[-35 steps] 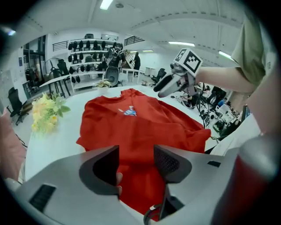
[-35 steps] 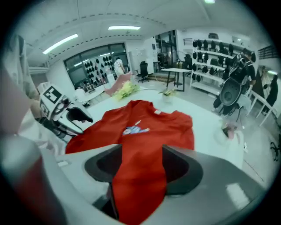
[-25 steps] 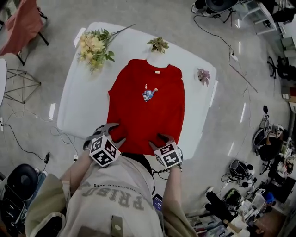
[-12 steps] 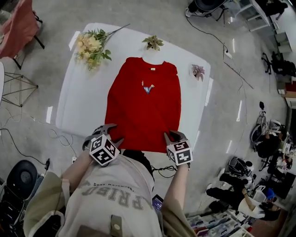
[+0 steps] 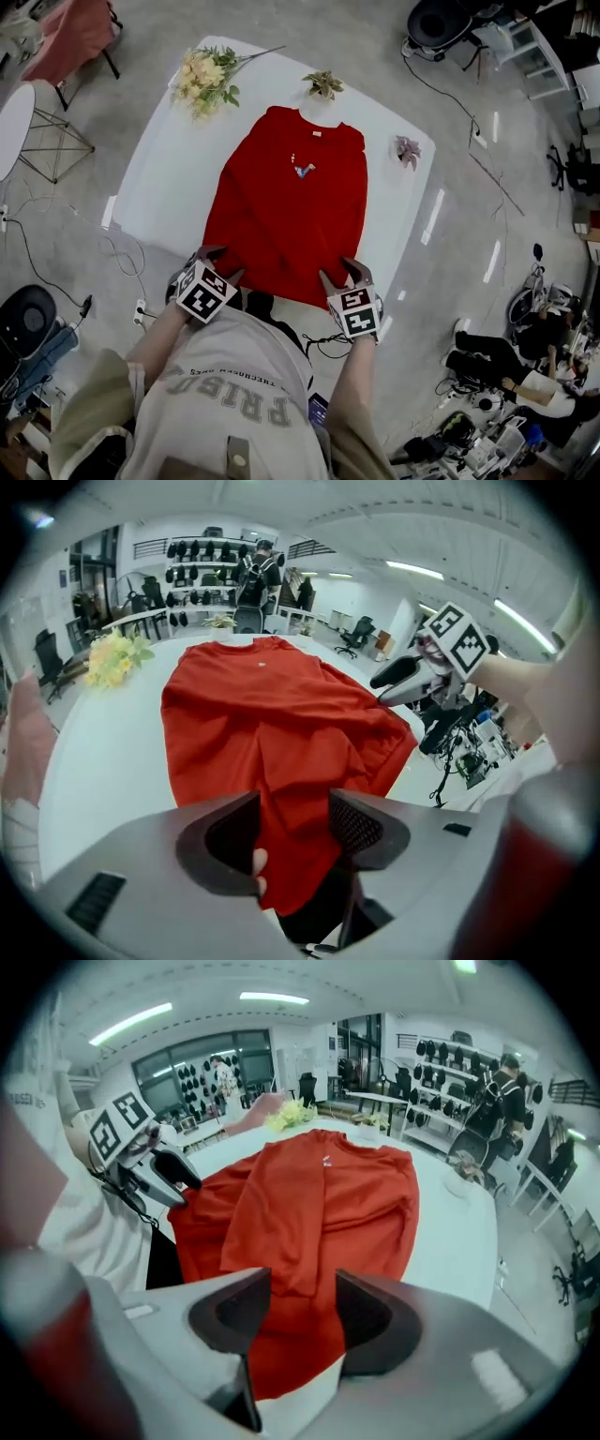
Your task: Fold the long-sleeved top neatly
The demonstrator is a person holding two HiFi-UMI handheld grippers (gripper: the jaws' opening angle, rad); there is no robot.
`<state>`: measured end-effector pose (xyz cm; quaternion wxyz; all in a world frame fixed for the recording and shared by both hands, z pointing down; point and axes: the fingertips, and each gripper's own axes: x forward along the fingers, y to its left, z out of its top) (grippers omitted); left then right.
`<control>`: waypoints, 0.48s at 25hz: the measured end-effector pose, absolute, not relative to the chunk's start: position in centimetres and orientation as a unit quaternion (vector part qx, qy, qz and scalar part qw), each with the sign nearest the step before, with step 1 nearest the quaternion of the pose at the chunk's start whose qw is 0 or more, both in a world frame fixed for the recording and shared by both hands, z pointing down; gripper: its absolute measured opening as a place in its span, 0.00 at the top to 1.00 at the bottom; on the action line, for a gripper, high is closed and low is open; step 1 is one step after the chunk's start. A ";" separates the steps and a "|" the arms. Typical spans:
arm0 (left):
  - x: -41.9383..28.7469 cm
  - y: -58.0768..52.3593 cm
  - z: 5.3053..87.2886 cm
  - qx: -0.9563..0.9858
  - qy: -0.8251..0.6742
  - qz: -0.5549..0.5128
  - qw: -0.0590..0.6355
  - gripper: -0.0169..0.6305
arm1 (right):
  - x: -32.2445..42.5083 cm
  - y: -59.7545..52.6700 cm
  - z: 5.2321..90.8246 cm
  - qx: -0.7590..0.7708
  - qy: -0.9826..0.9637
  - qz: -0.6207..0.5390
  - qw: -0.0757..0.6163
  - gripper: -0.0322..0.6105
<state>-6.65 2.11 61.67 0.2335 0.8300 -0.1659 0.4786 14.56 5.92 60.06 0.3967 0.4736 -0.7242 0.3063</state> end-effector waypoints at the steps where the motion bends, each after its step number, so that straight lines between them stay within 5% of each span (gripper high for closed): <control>1: -6.7 2.6 62.0 0.824 -0.175 0.480 0.247 0.62 | 14.4 6.3 59.4 0.471 -0.733 0.298 0.390 0.63; 5: -6.9 3.5 63.4 0.805 -0.209 0.482 0.276 0.70 | 11.4 7.8 58.7 0.429 -0.776 0.265 0.379 0.63; 9: -7.8 2.2 61.9 0.801 -0.261 0.478 0.250 0.85 | 9.5 9.6 61.2 0.356 -0.792 0.234 0.437 0.63; 12: -9.1 1.9 61.8 0.791 -0.282 0.484 0.248 0.86 | 9.6 10.4 62.3 0.332 -0.786 0.218 0.473 0.63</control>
